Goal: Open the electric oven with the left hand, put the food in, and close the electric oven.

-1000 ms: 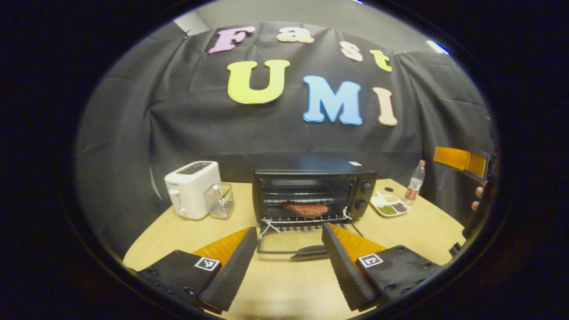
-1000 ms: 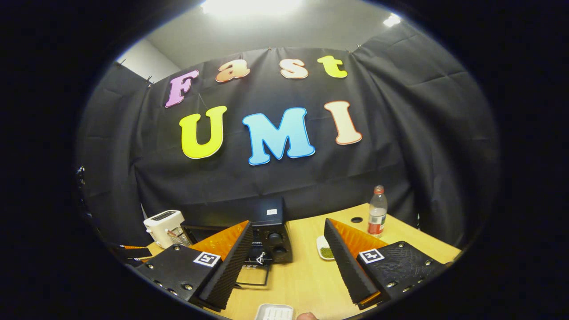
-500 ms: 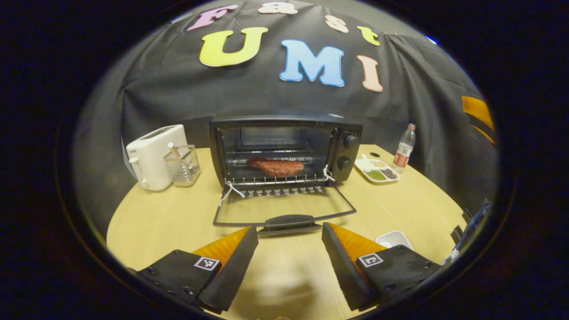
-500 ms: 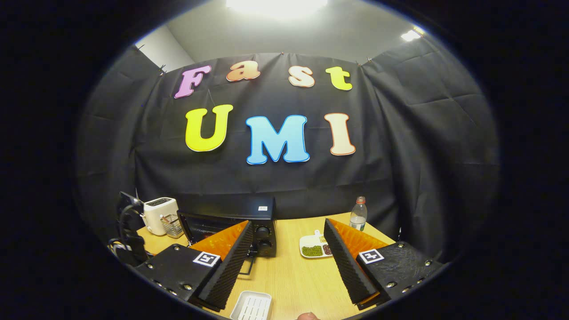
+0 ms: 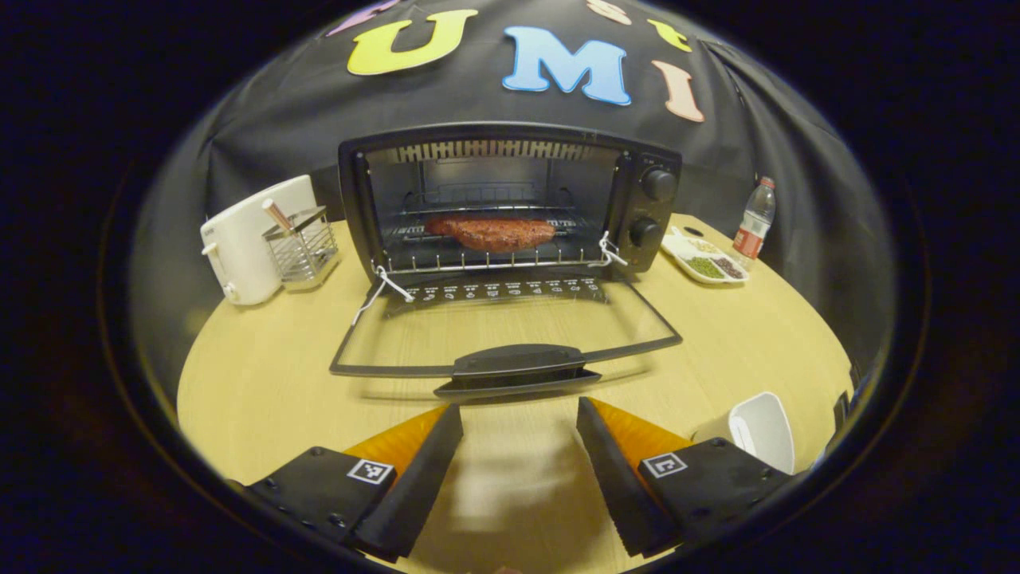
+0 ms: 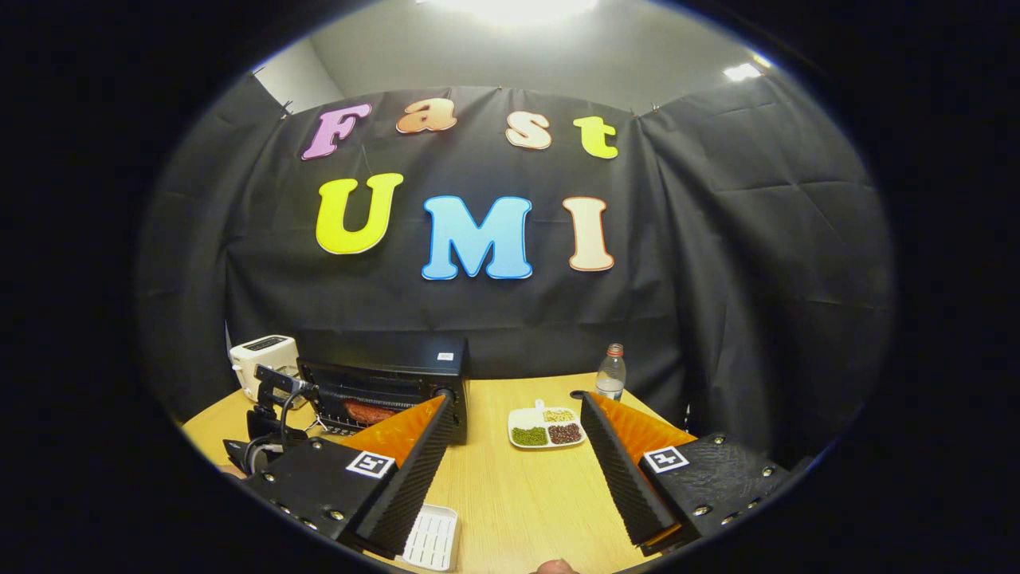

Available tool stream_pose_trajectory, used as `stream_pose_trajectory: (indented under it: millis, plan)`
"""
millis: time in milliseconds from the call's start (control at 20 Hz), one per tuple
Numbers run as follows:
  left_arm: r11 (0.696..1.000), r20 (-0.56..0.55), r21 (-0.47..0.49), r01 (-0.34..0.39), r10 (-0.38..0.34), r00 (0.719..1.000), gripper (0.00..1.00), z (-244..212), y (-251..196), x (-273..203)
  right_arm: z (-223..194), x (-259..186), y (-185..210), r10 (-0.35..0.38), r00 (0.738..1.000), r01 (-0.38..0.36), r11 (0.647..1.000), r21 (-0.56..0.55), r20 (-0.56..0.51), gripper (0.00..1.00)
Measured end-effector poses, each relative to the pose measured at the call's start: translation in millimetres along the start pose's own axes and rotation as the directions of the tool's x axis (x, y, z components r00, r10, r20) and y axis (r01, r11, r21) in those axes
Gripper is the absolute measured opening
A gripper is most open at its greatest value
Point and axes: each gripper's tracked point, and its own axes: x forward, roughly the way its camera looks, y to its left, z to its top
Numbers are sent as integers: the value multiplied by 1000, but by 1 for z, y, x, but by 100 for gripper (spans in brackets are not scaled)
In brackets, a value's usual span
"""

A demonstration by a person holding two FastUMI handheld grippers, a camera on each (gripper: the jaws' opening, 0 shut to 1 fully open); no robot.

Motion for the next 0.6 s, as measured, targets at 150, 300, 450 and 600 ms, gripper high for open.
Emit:
stream_pose_trajectory:
  millis: [150, 300, 450, 600]
  plan:
    - [1000, -8, -10, -9, 9, 1000, 100, -2, -3, 11, -6, -2, -7, -16, 1000, 16, 1000, 3, -17, 98]
    - [999, -1, -20, -45, 45, 999, 100, -2, -3, 13, -8, 2, -5, -15, 999, 16, 1000, 19, -30, 98]
    - [997, 15, -33, -69, 70, 997, 100, -1, -4, 13, -13, 5, 3, 8, 999, -8, 1000, 10, -49, 98]
    - [997, 31, -22, -68, 68, 997, 97, 4, -3, 9, -9, 6, 15, 38, 999, -39, 999, -6, -38, 98]
